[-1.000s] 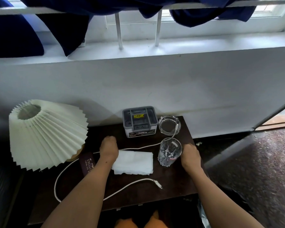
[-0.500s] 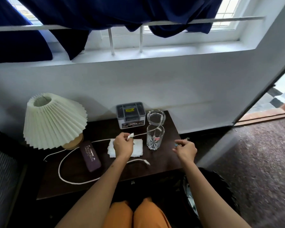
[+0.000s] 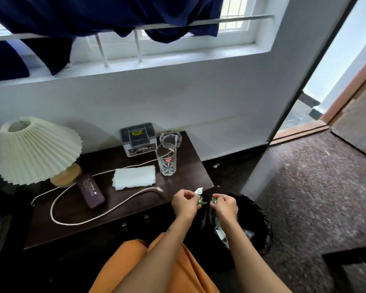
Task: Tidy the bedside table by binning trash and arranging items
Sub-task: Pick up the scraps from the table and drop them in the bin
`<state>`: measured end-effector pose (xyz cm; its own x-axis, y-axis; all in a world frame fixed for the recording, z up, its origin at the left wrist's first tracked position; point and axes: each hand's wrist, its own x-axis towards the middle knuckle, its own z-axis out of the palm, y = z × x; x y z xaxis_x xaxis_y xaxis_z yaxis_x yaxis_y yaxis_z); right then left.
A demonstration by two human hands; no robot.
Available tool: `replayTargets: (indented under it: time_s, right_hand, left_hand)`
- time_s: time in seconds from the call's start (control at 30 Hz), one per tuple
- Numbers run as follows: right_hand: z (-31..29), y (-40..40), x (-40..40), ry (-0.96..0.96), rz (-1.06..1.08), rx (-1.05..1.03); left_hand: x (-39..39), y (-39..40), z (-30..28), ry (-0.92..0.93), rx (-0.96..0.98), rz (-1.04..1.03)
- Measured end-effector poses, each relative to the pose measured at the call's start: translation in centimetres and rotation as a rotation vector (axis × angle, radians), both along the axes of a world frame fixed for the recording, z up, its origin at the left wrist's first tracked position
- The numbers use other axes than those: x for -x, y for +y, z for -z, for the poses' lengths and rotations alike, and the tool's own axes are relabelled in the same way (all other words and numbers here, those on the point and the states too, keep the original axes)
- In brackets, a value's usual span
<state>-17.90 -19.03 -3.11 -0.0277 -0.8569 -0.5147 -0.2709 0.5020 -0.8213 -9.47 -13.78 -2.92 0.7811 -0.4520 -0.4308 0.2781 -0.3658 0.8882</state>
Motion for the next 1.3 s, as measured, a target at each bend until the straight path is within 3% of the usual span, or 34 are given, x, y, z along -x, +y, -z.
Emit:
replayTargets:
  time_s: [0.37,0.8,1.13,1.3]
  right_hand:
    - [3.4,-0.9,6.6,0.307,0.054,0.036]
    - [6.2,-2.4,8.6,0.408,-0.146,-0.039]
    - [4.7,-2.5,8.8,0.448,-0.251,-0.009]
    - [2.7,-1.5,7.4,0.452,-0.214,0.073]
  left_hand:
    - [6.5,-2.3,4.8,0.042,-0.206,0.22]
    - [9.3,-4.6,6.1,0.219,-0.247,0.63]
    - [8.7,-4.7,4.7,0.365,-0.166,0.595]
    - [6.4,-3.8,2.8,0.3,-0.087,0.507]
